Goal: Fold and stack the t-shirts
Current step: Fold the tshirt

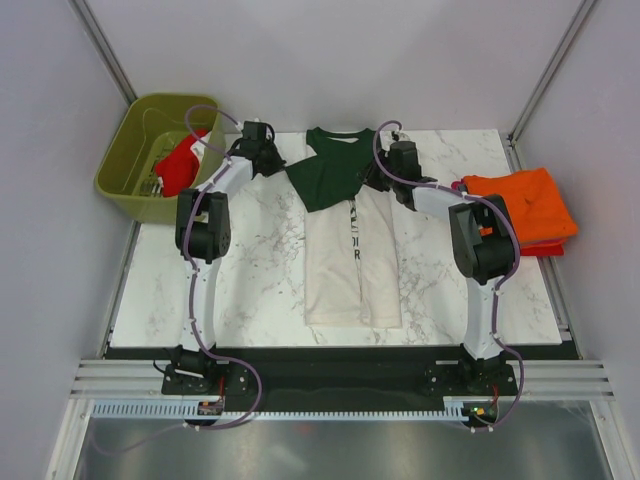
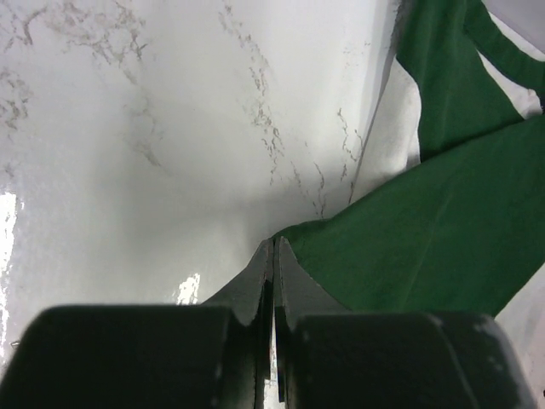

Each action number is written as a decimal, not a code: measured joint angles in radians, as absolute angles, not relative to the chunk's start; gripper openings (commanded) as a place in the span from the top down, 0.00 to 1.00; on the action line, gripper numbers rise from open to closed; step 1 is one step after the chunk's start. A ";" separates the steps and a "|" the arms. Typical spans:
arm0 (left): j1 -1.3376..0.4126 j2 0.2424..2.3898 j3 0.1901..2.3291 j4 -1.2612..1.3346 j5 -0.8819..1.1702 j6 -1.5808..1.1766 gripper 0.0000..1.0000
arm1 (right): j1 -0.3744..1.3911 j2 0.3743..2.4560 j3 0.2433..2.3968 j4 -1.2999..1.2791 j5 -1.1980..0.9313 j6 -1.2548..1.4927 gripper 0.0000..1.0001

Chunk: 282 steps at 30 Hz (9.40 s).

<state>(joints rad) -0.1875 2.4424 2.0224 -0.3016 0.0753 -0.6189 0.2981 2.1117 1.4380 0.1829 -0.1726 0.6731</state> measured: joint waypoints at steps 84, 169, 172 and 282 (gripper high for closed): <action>-0.439 2.622 2.159 0.160 -0.051 -1.219 0.35 | 0.232 2.159 1.383 0.300 -0.318 0.759 0.54; -0.372 1.532 1.165 -0.071 0.123 -0.716 0.39 | 0.347 1.493 0.905 -0.047 -0.405 0.604 0.54; -0.448 1.380 0.971 -0.111 0.118 -0.713 0.38 | 0.363 1.354 0.831 -0.171 -0.318 0.560 0.53; -0.292 1.957 1.400 -0.042 0.351 -0.926 0.98 | 0.136 2.017 1.580 -0.375 -0.303 0.605 0.99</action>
